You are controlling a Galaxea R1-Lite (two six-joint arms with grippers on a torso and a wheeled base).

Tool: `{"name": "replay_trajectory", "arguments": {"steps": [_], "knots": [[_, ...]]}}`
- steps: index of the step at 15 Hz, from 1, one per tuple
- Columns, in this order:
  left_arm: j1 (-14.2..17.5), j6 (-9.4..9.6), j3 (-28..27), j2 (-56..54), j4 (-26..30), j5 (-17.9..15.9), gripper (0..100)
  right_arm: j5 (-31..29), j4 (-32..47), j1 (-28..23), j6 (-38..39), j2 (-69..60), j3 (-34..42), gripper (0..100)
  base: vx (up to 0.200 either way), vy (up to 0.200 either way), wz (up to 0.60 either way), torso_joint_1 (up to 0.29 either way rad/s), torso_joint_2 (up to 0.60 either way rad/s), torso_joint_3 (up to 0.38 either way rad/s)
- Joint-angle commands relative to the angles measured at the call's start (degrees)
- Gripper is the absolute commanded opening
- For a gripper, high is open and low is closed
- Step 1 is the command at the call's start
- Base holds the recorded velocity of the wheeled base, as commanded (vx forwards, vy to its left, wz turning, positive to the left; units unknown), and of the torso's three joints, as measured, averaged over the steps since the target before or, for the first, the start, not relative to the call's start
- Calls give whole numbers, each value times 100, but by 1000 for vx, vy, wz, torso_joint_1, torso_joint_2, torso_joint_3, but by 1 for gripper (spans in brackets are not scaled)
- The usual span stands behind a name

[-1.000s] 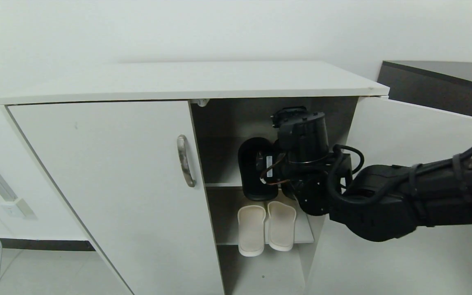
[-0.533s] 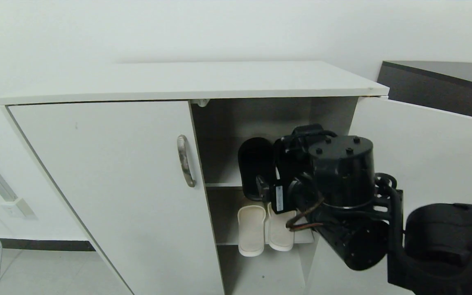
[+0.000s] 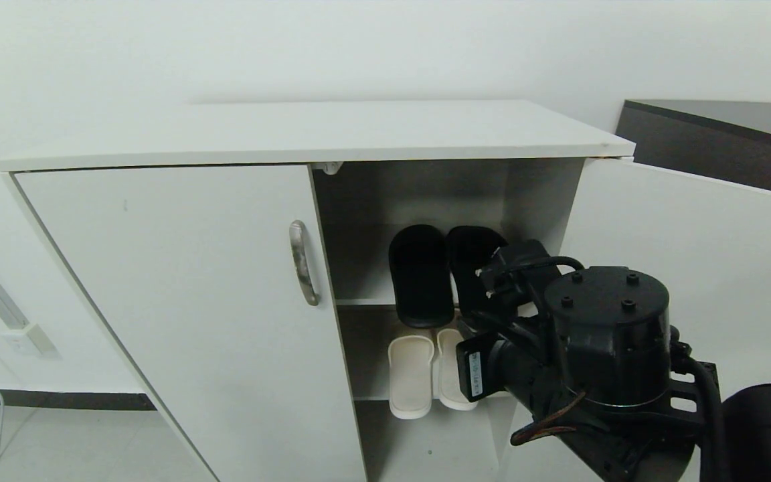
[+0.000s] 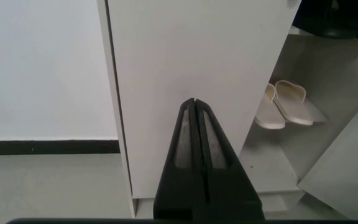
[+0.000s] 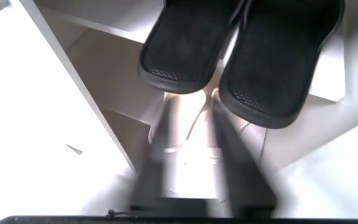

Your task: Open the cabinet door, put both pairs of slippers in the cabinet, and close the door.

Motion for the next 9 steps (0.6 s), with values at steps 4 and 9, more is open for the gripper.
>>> {"name": "replay_trajectory", "arguments": {"steps": [4,9], "knots": [[-1,-2,1,6,4,-2,0,-14,-7,4,1,131,45,0,0,0,0,0,0,0],[-1,-11,1,-2,4,-2,0,-32,-7,4,1,175,54,0,0,0,0,0,0,0]]}}
